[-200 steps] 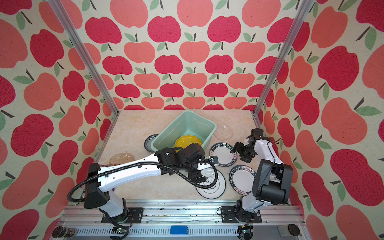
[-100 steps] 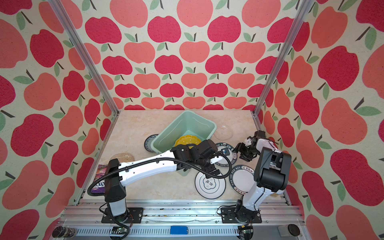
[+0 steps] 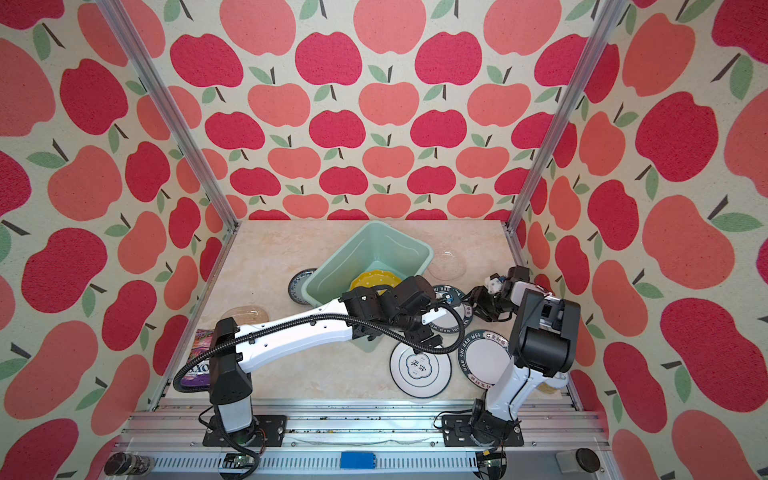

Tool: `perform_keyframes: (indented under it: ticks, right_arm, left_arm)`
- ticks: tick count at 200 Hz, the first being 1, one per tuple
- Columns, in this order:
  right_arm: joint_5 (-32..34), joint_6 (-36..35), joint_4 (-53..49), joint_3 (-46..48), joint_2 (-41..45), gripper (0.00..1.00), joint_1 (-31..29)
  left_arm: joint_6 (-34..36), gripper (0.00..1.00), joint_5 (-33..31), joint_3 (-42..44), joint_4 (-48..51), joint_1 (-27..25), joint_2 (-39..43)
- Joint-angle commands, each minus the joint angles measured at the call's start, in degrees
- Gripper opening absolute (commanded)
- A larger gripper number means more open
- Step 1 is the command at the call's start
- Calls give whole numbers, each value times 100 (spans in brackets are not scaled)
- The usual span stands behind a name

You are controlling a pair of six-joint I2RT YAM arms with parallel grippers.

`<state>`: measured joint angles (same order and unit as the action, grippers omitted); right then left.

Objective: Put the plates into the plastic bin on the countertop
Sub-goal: 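Push the right gripper against the green-rimmed plate edge, tilting it up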

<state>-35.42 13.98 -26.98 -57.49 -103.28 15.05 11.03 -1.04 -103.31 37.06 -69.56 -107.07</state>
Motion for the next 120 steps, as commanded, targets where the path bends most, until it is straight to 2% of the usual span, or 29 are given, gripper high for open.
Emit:
perform_keyframes:
  ticks: [1, 43, 120]
  right_arm:
    - [-266, 78, 172, 167, -317, 58, -2]
    - [-784, 140, 607, 312, -368, 54, -130]
    - [-1317, -27, 812, 515, -32, 50, -257]
  left_arm:
    - [-120, 99, -25, -212, 139, 13, -20]
    - [-101, 99, -19, -225, 243, 8, -29]
    - [-135, 99, -72, -104, 232, 5, 45]
